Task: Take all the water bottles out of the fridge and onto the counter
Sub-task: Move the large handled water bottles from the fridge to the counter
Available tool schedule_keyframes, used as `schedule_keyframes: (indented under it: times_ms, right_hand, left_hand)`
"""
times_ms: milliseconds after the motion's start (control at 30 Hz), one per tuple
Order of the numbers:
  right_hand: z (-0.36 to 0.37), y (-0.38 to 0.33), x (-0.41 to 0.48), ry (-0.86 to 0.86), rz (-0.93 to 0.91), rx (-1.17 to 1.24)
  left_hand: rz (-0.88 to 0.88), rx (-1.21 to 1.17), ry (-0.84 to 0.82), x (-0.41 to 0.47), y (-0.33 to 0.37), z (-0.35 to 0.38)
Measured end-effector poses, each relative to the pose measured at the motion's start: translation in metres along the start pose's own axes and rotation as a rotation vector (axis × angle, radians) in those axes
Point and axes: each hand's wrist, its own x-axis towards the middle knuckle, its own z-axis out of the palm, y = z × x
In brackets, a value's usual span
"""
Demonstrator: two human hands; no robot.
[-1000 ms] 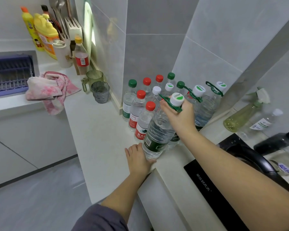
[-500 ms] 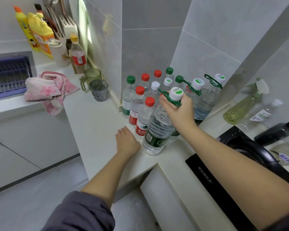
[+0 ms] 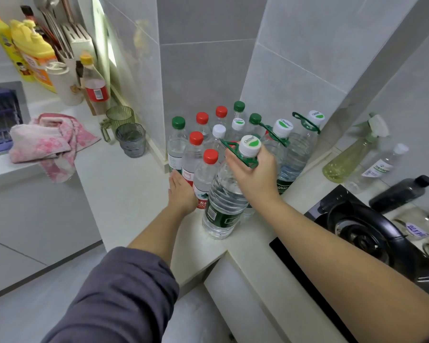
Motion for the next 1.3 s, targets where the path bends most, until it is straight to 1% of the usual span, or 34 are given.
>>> schedule_keyframes:
  times_ms: [100,233,267,400,567,700,833,1067,1167,1300]
  right_hand:
    - [0.0,-0.002,0.0,-0.009,0.006,-0.001]
    - [0.0,-0.004,-0.001,0.0,0.003,-0.004]
    - [0.0,-0.003,-0.001,0.0,0.005,-0.004]
    - [-0.001,-0.002,-0.001,-0.02,0.014,-0.018]
    - [-0.003,-0.003,-0.001,-0.009,0.006,-0.055]
    - [-0.003,-0.002,0.0,-0.011,0.001,-0.081]
    - [-0.005,-0.002,0.001,-0.07,0.003,-0.084]
    - [-0.02,0.0,-0.011,-0.174,0.065,-0.065]
    - [-0.039,0.005,-0.028,-0.19,0.057,-0.159]
    - [-0.072,0.021,-0.062,-0.248,0.077,-0.301]
  left_hand:
    - [0.025,-0.003,0.036,-0.002,-0.002,0.001]
    - [-0.079,-0.049,0.094,-0.032,-0.015,0.014]
    - [-0.067,-0.047,0.106,-0.046,-0.019,0.022]
    - [0.113,-0.057,0.093,-0.088,-0.023,0.056]
    - [0.04,-0.008,0.137,-0.092,-0.011,0.066]
    - [0.018,0.003,0.187,-0.093,-0.007,0.067]
    - [-0.009,0.035,0.177,-0.095,-0.006,0.065]
    - [-0.109,0.204,0.074,-0.105,-0.003,0.046]
    - [-0.101,0.321,0.05,-0.12,-0.004,0.033]
    - [-0.032,0.444,0.09,-0.154,-0.006,0.018]
